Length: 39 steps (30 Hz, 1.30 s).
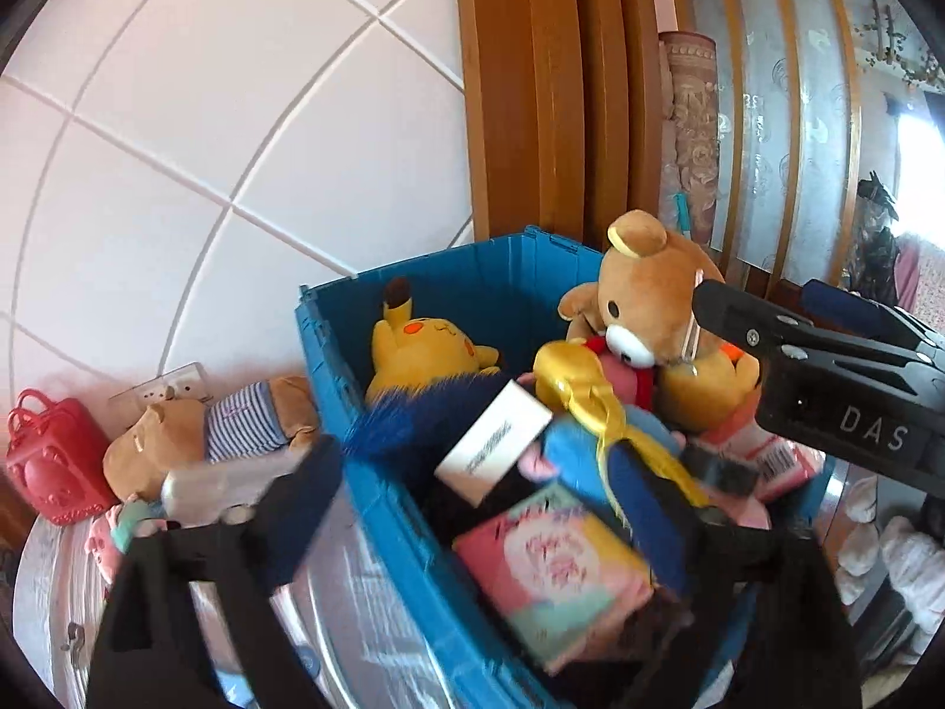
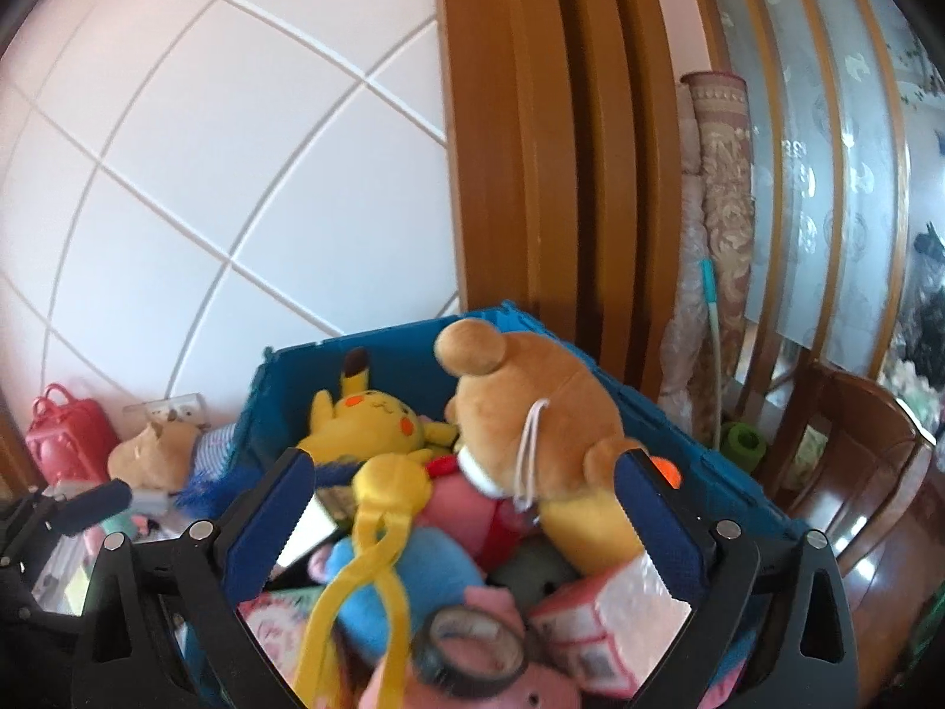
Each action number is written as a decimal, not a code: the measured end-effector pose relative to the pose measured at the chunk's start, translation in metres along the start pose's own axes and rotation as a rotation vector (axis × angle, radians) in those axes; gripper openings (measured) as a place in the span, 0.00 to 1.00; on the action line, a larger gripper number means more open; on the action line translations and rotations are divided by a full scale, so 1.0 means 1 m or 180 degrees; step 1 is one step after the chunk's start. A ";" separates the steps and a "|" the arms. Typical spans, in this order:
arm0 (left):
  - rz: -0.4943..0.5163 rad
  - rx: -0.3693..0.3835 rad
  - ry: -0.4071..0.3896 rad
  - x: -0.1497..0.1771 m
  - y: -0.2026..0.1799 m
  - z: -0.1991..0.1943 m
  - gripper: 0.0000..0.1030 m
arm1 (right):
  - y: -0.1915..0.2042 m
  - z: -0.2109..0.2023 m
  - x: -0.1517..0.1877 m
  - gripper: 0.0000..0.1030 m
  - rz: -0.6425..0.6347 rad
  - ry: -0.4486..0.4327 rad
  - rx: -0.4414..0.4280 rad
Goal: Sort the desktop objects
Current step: 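Open both tools over the crate, dropping the duster and teddy bear inside, then withdraw both open tools from the crate back over the bed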
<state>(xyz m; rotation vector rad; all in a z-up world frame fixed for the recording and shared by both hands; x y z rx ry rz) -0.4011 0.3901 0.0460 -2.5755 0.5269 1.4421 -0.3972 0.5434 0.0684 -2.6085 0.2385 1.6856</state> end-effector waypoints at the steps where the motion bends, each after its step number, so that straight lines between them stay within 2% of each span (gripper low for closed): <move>1: -0.0008 -0.0010 -0.0024 0.005 0.001 -0.006 0.91 | 0.002 -0.004 0.004 1.00 -0.0009 -0.0004 -0.0012; 11: -0.0081 0.0055 -0.0048 0.047 0.011 -0.048 0.91 | 0.018 -0.042 0.050 1.00 -0.0035 0.0112 -0.0005; 17: -0.0067 0.0136 -0.0058 0.067 0.025 -0.075 0.91 | 0.034 -0.070 0.066 1.00 -0.0019 0.0093 0.0060; 25: -0.0068 0.0198 -0.0061 0.093 0.050 -0.109 0.91 | 0.067 -0.108 0.082 1.00 -0.0019 0.0071 0.0129; 33: -0.0126 0.0280 -0.0034 0.131 0.082 -0.139 0.91 | 0.107 -0.141 0.113 1.00 -0.0030 0.0109 0.0181; 39: -0.0209 0.0241 0.0037 0.163 0.112 -0.151 0.91 | 0.141 -0.148 0.140 1.00 -0.0085 0.0188 0.0095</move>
Point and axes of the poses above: each gripper's, at about its wrist camera, not at the fingertips, and z roughly the way its jaws point, y to its left, x to its underside, the point moved 4 cm from there along z, roughly the way its jaws point
